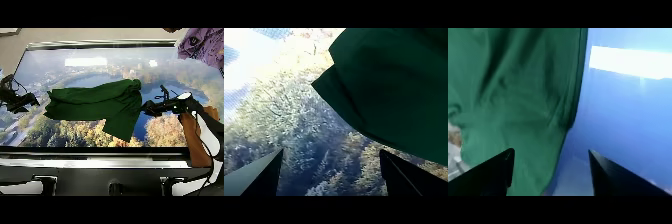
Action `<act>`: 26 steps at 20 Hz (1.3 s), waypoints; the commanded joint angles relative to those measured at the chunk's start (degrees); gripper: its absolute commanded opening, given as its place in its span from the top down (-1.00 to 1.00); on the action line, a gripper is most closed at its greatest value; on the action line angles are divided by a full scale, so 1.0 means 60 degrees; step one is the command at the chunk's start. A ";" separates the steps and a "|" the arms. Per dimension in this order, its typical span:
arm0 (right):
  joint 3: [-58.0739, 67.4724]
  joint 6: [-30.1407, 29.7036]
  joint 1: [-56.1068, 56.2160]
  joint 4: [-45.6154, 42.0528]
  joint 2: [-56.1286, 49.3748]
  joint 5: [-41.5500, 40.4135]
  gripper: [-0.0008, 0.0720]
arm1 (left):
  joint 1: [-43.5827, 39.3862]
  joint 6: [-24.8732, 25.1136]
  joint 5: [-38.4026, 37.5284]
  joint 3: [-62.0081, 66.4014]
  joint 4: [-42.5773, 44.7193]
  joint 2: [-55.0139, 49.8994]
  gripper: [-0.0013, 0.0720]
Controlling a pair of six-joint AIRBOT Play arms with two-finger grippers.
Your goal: Fold the clothes and pants, and hang the long-sleeved shirts on hangers.
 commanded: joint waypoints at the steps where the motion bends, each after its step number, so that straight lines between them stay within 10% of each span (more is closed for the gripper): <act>1: -0.0025 -0.0149 0.0197 0.0339 -0.0182 -0.0393 -0.53 | 0.0004 0.0000 0.0007 -0.0007 0.0000 0.0007 -0.93; 6: -0.0007 -0.0295 0.0831 0.0375 -0.0412 -0.0568 -0.35 | 0.0040 -0.0007 -0.0011 -0.0007 0.0000 0.0004 -0.93; 9: -0.0007 -0.0171 0.0809 0.0266 -0.0404 -0.0907 0.33 | 0.0200 -0.0386 -0.0270 -0.0011 -0.0066 0.0007 -0.94; 10: 0.0000 -0.0259 0.0809 0.0171 -0.0386 -0.0976 0.86 | 0.0375 -0.0142 -0.0273 -0.0033 -0.0277 0.0018 -0.94; 17: 0.0015 -0.0102 0.0809 0.0157 0.0171 -0.0958 0.91 | 0.2750 0.3472 0.1351 -0.2779 -0.5504 0.0044 -0.94; 26: 0.0015 0.0324 0.0809 0.0149 0.0521 -0.0244 0.91 | 0.2943 0.5395 0.2841 -0.3617 -0.6470 -0.0743 -0.93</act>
